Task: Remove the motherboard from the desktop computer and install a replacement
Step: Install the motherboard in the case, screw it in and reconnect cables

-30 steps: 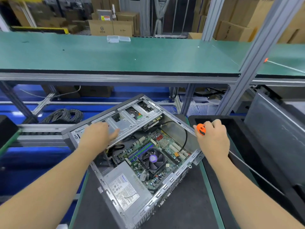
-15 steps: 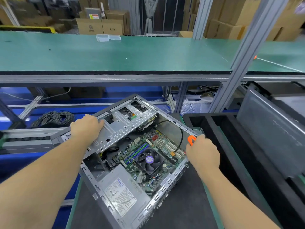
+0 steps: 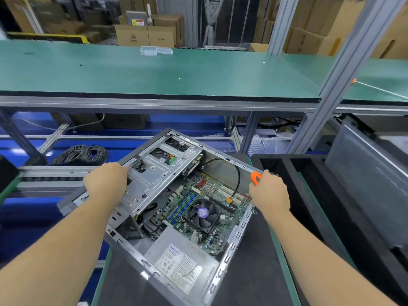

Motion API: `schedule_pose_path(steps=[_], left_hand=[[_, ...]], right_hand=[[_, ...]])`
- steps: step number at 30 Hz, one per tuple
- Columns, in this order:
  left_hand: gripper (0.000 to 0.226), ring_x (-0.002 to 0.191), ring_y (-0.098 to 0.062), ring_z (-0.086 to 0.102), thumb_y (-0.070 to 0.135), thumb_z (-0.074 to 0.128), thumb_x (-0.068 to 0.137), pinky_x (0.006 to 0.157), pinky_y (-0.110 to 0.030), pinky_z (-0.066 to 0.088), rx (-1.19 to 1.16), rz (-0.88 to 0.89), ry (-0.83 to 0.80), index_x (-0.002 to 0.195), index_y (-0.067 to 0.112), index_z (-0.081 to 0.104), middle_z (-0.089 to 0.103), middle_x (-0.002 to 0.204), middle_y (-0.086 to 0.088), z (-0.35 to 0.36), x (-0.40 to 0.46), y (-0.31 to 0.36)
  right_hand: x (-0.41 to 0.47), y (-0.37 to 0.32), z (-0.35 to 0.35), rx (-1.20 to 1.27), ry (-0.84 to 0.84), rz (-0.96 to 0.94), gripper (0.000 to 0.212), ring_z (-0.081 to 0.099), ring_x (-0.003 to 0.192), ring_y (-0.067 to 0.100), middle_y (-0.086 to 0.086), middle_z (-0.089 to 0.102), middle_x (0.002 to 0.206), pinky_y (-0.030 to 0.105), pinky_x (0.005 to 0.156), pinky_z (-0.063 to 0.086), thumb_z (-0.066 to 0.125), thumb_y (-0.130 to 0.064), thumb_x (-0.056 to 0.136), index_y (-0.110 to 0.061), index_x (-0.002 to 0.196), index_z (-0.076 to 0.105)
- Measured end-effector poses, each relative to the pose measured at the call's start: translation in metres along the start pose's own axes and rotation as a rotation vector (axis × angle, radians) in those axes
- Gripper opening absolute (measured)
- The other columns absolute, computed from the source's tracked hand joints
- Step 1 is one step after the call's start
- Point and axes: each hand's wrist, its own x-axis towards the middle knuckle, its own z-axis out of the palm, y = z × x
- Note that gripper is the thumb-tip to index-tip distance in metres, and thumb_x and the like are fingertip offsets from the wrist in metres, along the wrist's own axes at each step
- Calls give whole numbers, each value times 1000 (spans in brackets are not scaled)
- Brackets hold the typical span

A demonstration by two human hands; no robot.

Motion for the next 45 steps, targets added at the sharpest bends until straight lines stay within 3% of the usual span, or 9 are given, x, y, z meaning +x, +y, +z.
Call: schedule_pose_path(steps=[2, 4, 12, 15, 20, 25, 32, 37, 45], left_hand=[[25, 55, -20, 44, 31, 38, 105, 51, -26, 37, -21, -25, 20, 112, 23, 60, 49, 71, -1, 5, -8, -5], [50, 53, -21, 46, 54, 36, 103, 50, -26, 35, -165, -101, 76, 82, 14, 58, 52, 64, -4, 9, -12, -8], [64, 49, -23, 55, 69, 36, 93, 50, -24, 41, -215, -44, 112, 68, 14, 57, 59, 57, -5, 12, 3, -21], [60, 53, -24, 52, 68, 38, 94, 51, -26, 40, -259, -99, 143, 72, 15, 57, 56, 60, -5, 21, -3, -11], [58, 49, -21, 50, 64, 38, 97, 46, -24, 37, -192, -116, 179, 63, 19, 47, 54, 56, -3, 16, -17, -8], [58, 52, -20, 58, 68, 36, 90, 52, -24, 44, -148, -136, 71, 67, 19, 59, 61, 59, 0, 16, -34, -11], [67, 48, -23, 56, 76, 35, 85, 50, -25, 40, -344, -143, 105, 62, 17, 58, 59, 55, -3, 5, -32, -8], [51, 50, -23, 52, 64, 49, 88, 53, -26, 39, -437, -190, 180, 65, 18, 50, 55, 58, -4, 12, -35, 10], [51, 55, -22, 55, 67, 50, 85, 55, -27, 43, -341, -252, 101, 78, 18, 63, 59, 63, -3, 13, -57, 9]], right_hand=[[7, -2, -1, 42, -22, -30, 30, 62, 77, 32, 11, 65, 92, 31, 60, 45, 60, -30, 91, -6, 110, 56], [13, -3, -2, 79, -43, -44, 22, 59, 74, 31, 11, 63, 90, 34, 63, 50, 59, -29, 91, -9, 98, 54], [-21, -4, -3, -16, -9, 9, 29, 54, 69, 30, 4, 48, 74, 31, 60, 42, 52, -39, 91, -13, 78, 50], [-31, -7, 3, -4, -50, 29, 21, 49, 62, 26, -1, 43, 64, 28, 53, 35, 57, -30, 92, -12, 83, 52], [-19, -6, 4, 86, -38, 32, 33, 51, 55, 23, 2, 47, 61, 26, 48, 35, 60, -20, 89, -15, 62, 40], [9, 6, -4, 92, -86, -54, 27, 52, 64, 26, 4, 53, 69, 29, 55, 38, 60, -26, 90, -14, 70, 46], [-16, 9, -7, -79, -4, -28, 36, 36, 46, 15, -1, 45, 58, 23, 44, 27, 56, -40, 88, -17, 64, 44], [-29, 11, -1, -67, -13, -8, 35, 51, 52, 22, 2, 53, 61, 26, 47, 41, 58, -39, 91, -17, 66, 46], [6, 16, 1, 69, 13, -68, 35, 45, 50, 21, 6, 52, 59, 28, 49, 39, 59, -27, 89, -14, 60, 42]])
